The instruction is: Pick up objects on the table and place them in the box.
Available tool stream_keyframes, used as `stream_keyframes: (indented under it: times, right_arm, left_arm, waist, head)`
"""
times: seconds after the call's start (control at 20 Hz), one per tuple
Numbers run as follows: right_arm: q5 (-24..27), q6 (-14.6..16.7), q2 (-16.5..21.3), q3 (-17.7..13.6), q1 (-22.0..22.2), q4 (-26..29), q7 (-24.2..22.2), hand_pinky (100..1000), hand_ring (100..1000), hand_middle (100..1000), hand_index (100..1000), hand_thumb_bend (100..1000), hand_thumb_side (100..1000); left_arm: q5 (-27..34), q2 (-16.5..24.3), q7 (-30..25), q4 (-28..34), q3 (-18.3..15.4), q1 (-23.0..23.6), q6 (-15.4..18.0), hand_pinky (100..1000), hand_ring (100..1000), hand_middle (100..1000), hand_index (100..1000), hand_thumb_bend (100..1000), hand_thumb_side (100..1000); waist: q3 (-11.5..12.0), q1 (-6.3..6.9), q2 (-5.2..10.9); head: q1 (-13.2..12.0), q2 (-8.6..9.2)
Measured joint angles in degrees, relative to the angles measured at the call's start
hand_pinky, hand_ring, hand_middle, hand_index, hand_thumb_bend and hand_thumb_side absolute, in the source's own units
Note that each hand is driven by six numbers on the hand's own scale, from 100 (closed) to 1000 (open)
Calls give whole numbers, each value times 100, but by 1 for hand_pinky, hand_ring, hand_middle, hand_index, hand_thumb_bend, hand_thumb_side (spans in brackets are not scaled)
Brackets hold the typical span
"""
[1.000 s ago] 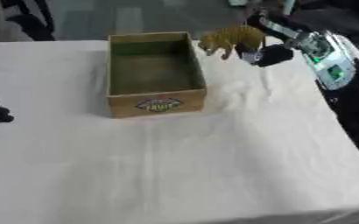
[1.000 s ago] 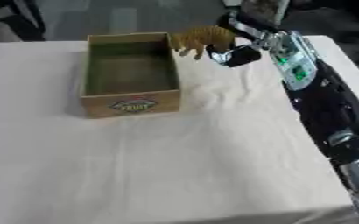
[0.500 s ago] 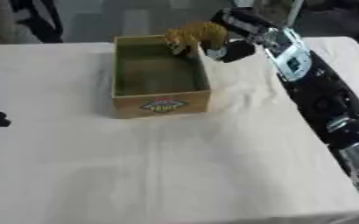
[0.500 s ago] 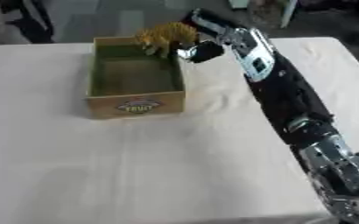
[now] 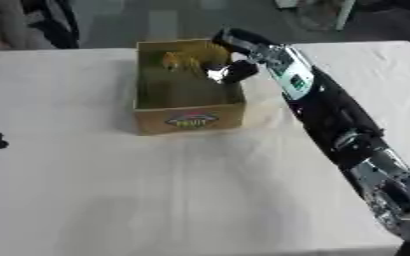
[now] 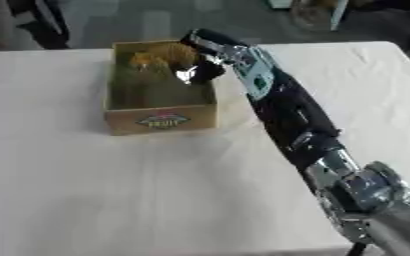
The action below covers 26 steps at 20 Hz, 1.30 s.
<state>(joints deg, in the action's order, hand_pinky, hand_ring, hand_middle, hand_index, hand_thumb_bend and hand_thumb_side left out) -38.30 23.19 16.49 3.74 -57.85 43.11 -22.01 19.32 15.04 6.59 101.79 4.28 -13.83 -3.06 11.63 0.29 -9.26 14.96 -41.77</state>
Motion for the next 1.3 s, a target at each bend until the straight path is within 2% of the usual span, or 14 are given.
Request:
stream_keyframes:
  times: [0.2,0.3,0.4,0.5,0.7,0.85,0.95,1.1,1.3]
  right_arm:
    - [-272,-24,-117,-88,-12,-276,142,424,475,459,575,113,297]
    - [-392,-62,-143,-130,-12,-387,266,422,475,460,577,159,294]
    - [-518,-110,-173,-167,-12,-489,420,417,474,460,577,257,269]
    - [-661,-171,-201,-194,-11,-583,587,418,478,464,583,288,258]
    - [-915,-221,-236,-194,-11,-681,806,461,521,511,655,320,244]
    - [-1012,-193,-249,-195,-15,-698,800,531,592,585,716,339,236]
    - [-1032,-140,-250,-192,-24,-699,652,615,679,674,776,375,240]
    - [-1030,-5,-246,-187,-62,-697,162,713,767,773,824,435,365]
    - [-844,170,-204,-183,-64,-572,-459,723,782,789,842,431,374]
  left_arm:
    - [32,-43,-31,0,39,-50,-21,539,515,501,603,381,456]
    - [35,-46,-41,0,44,-64,-29,539,515,501,603,381,457]
    - [36,-47,-44,1,45,-79,-32,539,515,501,603,381,457]
    - [37,-48,-53,1,46,-82,-35,539,515,501,603,381,457]
    - [38,-51,-65,1,50,-84,-34,539,515,501,602,382,457]
    - [38,-51,-67,2,58,-84,-33,540,515,501,602,382,457]
    - [38,-51,-67,2,60,-84,-33,540,515,501,602,383,456]
    - [38,-51,-67,2,60,-84,-33,540,515,501,602,384,455]
    - [38,-51,-66,2,59,-84,-32,540,515,501,602,385,455]
  waist:
    - [128,6,-35]
    - [172,14,-44]
    - [195,28,-63]
    - [208,34,-68]
    - [210,35,-70]
    - [205,35,-70]
    - [198,35,-69]
    - [170,35,-69]
    - [123,29,-69]
  head:
    - [64,6]
    - [89,8]
    - [103,9]
    - [107,9]
    - [111,9]
    - [111,8]
    - [110,8]
    - [108,8]
    - [82,8]
